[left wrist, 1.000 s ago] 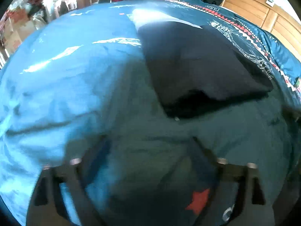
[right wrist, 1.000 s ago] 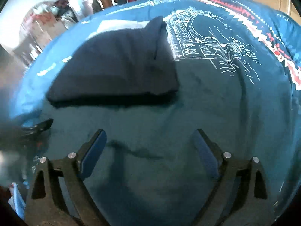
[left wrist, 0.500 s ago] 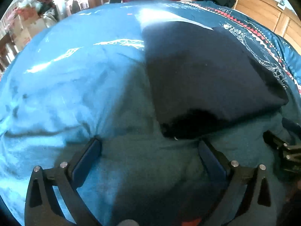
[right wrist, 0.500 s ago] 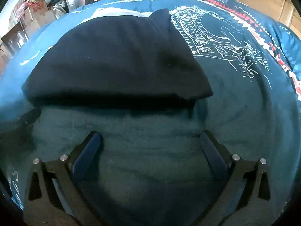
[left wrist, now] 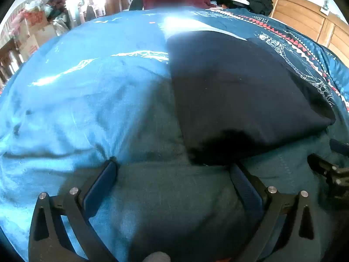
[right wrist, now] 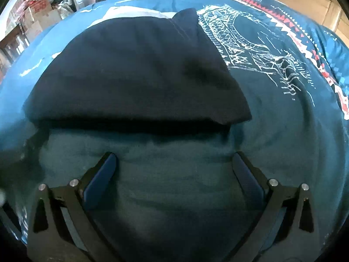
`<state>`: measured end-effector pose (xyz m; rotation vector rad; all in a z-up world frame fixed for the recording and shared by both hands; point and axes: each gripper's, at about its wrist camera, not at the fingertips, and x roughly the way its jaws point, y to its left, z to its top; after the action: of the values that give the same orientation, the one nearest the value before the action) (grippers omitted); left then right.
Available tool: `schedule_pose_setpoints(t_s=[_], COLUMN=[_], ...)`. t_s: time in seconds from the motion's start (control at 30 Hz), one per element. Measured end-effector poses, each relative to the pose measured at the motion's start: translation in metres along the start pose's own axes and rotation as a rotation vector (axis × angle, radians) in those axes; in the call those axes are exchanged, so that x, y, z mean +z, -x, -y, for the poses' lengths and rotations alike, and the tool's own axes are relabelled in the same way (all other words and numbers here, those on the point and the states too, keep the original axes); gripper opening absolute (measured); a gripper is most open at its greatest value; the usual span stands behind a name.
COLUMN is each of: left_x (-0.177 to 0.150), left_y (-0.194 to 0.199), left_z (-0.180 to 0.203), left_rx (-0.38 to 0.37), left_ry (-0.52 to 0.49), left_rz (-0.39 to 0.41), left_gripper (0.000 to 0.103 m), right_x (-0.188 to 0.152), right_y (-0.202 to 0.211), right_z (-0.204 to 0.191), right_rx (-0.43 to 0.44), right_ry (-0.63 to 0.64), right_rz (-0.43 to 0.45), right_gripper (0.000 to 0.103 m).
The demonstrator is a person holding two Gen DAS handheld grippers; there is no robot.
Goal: Fold large clothes
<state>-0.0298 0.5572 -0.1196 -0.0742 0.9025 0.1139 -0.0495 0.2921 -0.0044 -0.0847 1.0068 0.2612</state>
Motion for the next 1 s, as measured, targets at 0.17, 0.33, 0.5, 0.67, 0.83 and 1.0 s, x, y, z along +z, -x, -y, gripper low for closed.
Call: schedule_pose_setpoints(t_s=[0.17, 0.33, 0.5, 0.67, 0.83, 1.0], left_x=[0.0003, 0.0004, 0.0016, 0.0011, 0.0006, 0.0001], left_y=[-0.0012, -0.0018, -0.0024, -0.0012, -0.0002, 0.0004], left_z=[0.0006, 0.0003, -0.0001, 0.0001, 0.0012, 0.0022], left_rx=[0.001, 0.004, 0.000, -0.005, -0.007, -0.006], left_ry=[0.000, -0.002, 0.001, 0.007, 0.009, 0.010], left_rz=[0.001, 0.003, 0.003, 0.007, 0.009, 0.011], left_gripper=[0.103, 0.103, 0.103, 0.103, 0.103, 0.103], right_x=[-0.0043, -0.0052, -0.0057, -0.0067, -0.0066, -0.0066], right_y=[-0.0071, -0.0035, -0.0034, -0.0029, -0.0029, -0.0029], right_z=[0.0016, 0.0030, 0.0047, 0.0047, 0.0046, 0.0046], right_rx=[0.020, 0.037, 0.044, 0.045, 0.045, 0.046], right_ry=[-0.017, -0.026, -0.030, -0.032, -0.032, -0.032], right_rz=[0.115, 0.130, 0.133, 0.133, 0.133, 0.133], right_gripper=[0.103, 0.103, 0.103, 0.103, 0.103, 0.103])
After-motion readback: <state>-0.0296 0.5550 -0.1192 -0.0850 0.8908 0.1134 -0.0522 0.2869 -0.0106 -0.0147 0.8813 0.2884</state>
